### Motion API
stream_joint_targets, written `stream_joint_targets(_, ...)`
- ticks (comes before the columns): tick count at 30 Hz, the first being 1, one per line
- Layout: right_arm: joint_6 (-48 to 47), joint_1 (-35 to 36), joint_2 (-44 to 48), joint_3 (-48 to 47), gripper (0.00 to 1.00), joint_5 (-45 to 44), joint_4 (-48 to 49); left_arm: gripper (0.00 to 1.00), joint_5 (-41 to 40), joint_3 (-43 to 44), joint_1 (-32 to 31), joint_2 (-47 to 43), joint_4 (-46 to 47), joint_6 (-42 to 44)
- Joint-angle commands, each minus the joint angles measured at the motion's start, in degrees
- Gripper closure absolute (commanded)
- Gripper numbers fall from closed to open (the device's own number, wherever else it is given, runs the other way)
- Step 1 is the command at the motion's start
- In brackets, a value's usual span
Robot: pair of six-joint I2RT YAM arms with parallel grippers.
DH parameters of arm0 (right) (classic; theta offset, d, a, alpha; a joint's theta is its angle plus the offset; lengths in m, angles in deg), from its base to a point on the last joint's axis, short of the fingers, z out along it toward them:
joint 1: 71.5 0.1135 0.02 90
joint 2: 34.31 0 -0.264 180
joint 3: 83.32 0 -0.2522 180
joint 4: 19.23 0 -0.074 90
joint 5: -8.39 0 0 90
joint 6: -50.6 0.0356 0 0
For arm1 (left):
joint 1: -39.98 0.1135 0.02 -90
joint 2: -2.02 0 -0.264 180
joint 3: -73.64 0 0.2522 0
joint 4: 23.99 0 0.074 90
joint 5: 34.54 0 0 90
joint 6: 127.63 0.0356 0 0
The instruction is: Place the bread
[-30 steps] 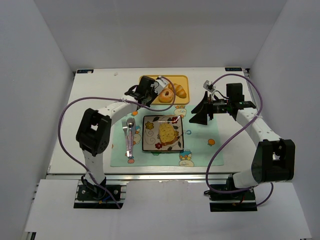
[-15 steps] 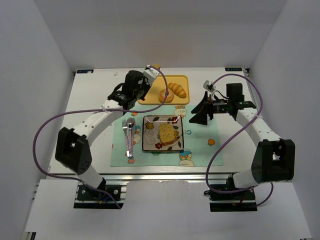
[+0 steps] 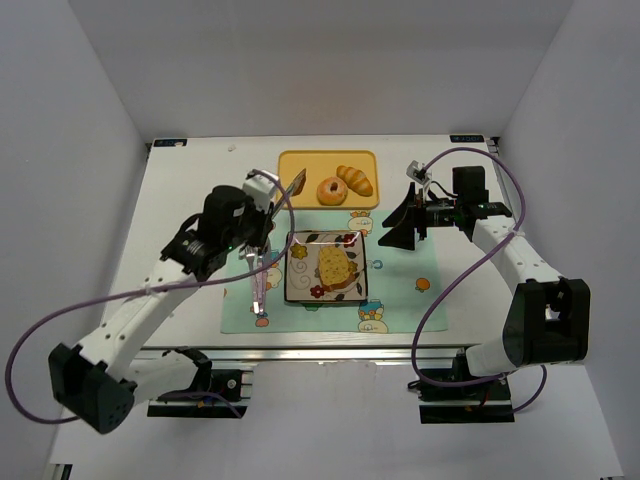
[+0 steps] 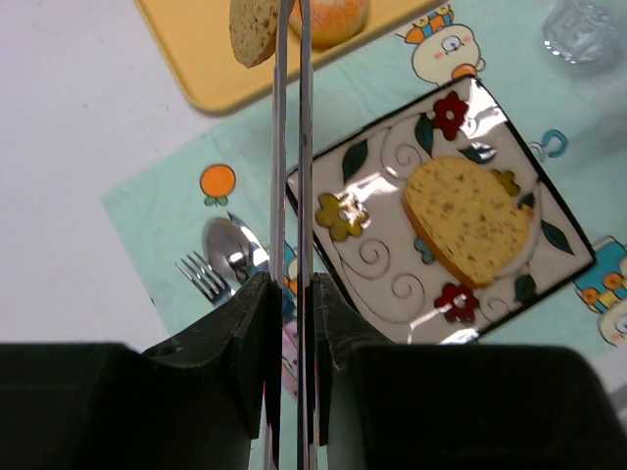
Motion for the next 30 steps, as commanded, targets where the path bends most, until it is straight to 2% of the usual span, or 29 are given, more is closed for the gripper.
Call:
stream_joint_targets(1,-0.6,-0.2,0.9,-1.0,0.11,1.9,-0.2,0.93,5.2,-2.2,0.0,-6.3,-6.0,-5.2)
stream_joint_targets(8,0.1,-0.2,-0.4,-2.6,0.11,2.9,-0.8,0.94,12.5,-7.5,-0.8,-8.3,-7.1,-7.9)
stream_joint_targets(17,-0.3,-0.2,1.4,-1.6,0.11,2.4,-1.3,0.9,12.9,-12.7,-2.4,-7.2,-6.5,-8.7)
stream_joint_targets(21,-0.3,-0.2,2.2,-1.0,0.11,2.1,-1.1,0.74,13.4,-12.2,-2.6,-7.9,-7.5,-8.5)
stream_joint_targets(22,-0.3,-0.2,2.2,-1.0,0.11,2.1,-1.0,0.64,13.5,-12.1,-2.7,-8.1,-7.9,-8.3)
stream_joint_targets(25,-0.2,-0.2,2.1,-1.0,0.11,2.2,-1.0,0.48,14.7,-12.0,-2.7,-9.3,-7.6,-8.1)
stream_joint_targets(30,0.0,-0.2,1.6,-1.5,0.11,2.4,-0.9,0.46,16.1,-10.7,-2.7,-8.8,-8.7,-8.3)
